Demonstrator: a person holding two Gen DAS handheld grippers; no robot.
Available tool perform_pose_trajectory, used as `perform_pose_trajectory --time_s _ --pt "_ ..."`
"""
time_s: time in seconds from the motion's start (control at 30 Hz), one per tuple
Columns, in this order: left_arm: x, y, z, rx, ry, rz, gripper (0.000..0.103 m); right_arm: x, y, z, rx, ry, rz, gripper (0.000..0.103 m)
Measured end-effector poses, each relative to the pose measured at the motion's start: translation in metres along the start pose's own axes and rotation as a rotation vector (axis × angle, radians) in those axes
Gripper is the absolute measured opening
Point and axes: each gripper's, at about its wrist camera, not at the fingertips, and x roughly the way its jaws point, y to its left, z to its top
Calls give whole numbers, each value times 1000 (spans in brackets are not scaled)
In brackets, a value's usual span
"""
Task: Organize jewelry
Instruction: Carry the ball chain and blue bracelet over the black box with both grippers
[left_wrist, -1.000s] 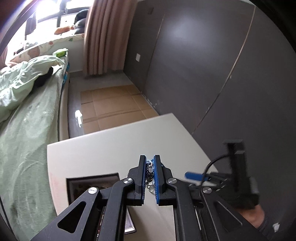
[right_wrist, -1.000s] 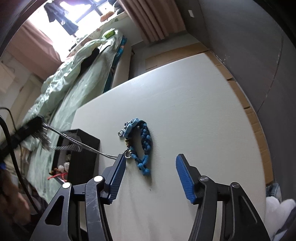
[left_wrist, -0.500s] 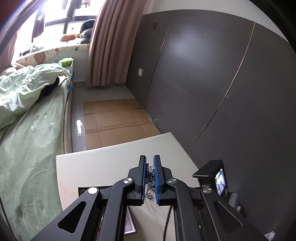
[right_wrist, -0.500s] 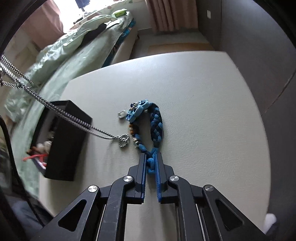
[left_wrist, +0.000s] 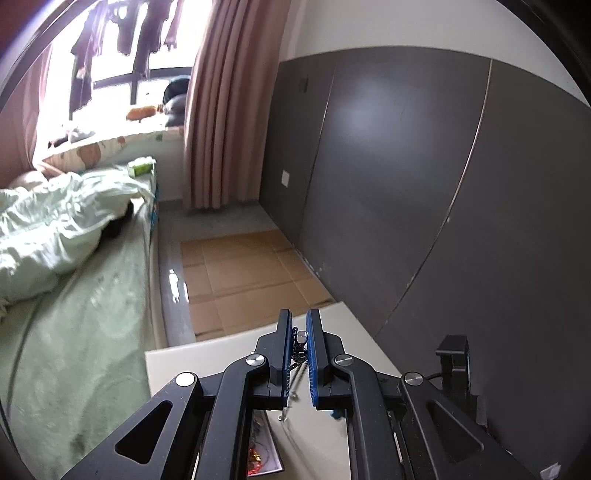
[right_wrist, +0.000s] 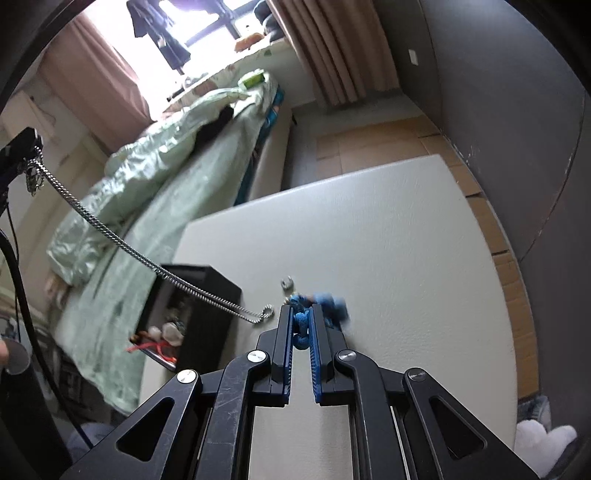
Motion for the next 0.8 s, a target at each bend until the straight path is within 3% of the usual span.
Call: perform_pose_trajectory --time_s 0.47,0.8 --pt "-68 -4 44 75 -115 85 8 -24 27 5 18 -117 101 9" --pt "-45 17 21 31 -56 82 8 -19 47 5 -5 -126 133 9"
